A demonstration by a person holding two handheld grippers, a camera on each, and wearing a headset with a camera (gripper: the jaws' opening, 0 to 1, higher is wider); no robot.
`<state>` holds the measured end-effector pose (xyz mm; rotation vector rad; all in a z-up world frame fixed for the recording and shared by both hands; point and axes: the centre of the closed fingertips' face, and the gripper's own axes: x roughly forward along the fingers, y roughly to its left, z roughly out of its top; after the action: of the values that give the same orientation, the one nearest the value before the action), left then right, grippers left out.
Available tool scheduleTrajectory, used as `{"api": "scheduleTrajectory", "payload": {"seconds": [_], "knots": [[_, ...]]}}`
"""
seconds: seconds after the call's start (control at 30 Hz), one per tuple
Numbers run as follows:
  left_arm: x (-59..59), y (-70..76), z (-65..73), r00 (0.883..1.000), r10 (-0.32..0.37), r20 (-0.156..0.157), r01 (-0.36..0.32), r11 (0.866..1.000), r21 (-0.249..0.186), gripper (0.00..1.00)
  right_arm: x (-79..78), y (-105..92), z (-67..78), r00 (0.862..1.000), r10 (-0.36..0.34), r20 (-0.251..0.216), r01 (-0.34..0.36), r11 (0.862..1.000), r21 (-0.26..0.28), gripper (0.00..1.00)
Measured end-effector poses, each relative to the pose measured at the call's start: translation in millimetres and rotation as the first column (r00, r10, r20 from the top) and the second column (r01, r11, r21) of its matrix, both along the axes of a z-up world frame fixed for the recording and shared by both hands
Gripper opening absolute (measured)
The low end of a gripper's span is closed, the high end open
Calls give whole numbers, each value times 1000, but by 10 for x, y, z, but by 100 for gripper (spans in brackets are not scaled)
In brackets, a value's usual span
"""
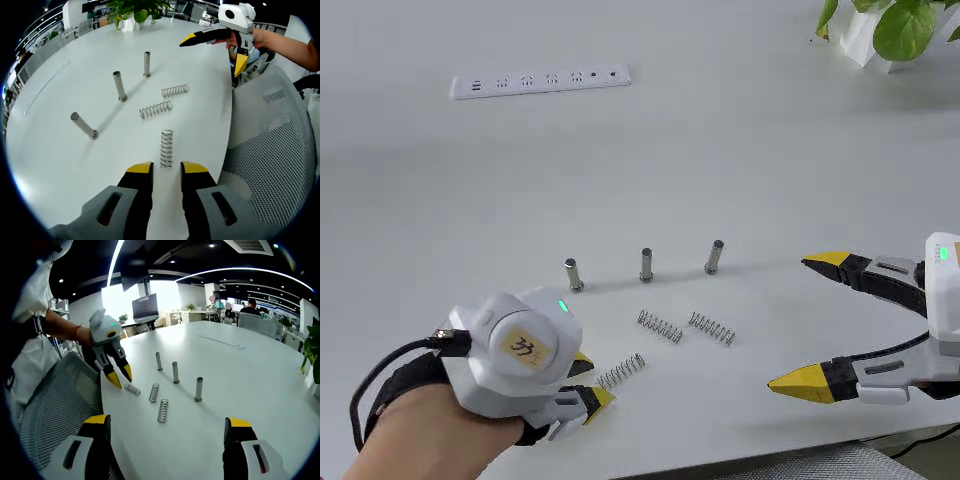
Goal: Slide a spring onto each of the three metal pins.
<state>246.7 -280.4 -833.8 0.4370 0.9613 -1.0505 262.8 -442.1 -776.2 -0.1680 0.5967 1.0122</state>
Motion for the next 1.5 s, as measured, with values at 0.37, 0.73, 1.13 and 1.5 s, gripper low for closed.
{"api": "scheduleTrajectory", "payload": {"seconds": [0.37,0.73,1.13,1.5], "knots": [[-33,-23,-89,999,-49,-6,49,996,74,15,-17,-47,15,1000,-18,5,17,1000,11,92],[7,-6,-83,998,-62,12,60,991,116,9,-30,-61,-4,1000,-29,5,29,999,20,91],[25,4,-97,996,-91,8,89,982,164,7,-43,-67,-15,999,-34,5,34,999,20,90],[7,6,-90,995,-103,0,102,982,160,7,-59,-68,-23,1000,-31,5,30,999,14,90]]}}
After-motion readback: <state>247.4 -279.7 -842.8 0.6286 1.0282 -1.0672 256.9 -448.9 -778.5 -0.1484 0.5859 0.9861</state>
